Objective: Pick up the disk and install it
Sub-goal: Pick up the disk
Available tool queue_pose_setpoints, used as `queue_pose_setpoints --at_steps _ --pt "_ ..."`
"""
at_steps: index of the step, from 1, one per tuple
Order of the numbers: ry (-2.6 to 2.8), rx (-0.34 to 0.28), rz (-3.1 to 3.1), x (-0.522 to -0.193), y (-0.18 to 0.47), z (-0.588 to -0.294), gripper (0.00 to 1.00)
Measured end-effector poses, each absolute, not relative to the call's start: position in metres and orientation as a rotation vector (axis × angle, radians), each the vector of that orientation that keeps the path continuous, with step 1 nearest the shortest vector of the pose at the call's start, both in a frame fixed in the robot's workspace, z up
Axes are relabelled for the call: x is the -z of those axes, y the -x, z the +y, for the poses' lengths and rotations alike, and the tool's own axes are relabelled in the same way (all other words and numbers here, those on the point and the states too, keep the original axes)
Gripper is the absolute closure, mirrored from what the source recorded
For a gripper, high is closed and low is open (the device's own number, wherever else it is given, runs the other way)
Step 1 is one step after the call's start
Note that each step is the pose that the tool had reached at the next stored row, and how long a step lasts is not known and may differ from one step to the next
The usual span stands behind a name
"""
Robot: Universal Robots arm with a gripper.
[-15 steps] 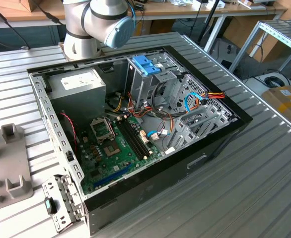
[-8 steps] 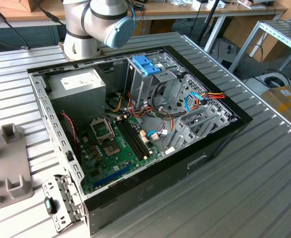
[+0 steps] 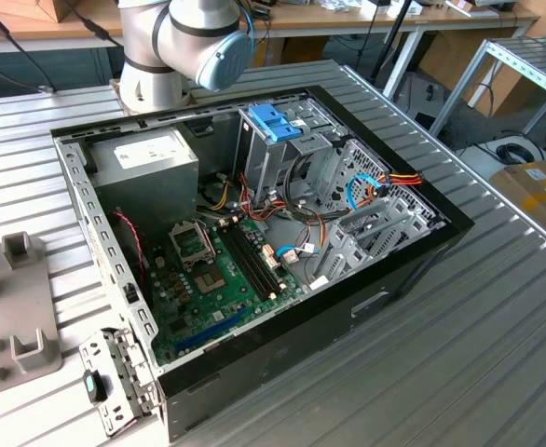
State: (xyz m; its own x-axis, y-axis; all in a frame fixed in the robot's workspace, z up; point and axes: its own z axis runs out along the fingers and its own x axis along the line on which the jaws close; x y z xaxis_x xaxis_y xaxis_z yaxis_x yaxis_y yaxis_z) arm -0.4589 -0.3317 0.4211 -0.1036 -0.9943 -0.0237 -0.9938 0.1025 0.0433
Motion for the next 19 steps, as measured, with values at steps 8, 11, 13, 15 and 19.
queue_pose_setpoints --at_steps 8,11,13,15,19 --pt "-2.096 0.075 -2.324 -0.430 0.459 -0.332 0.63" --pt "-2.096 0.075 -2.324 -0.432 0.459 -0.332 0.63" --pt "-2.096 0.075 -2.324 -0.433 0.459 -0.332 0.63" --pt "-2.096 0.075 -2.324 -0.436 0.459 -0.332 0.63" --pt "-2.096 0.075 -2.324 -0.438 0.459 -0.332 0.63"
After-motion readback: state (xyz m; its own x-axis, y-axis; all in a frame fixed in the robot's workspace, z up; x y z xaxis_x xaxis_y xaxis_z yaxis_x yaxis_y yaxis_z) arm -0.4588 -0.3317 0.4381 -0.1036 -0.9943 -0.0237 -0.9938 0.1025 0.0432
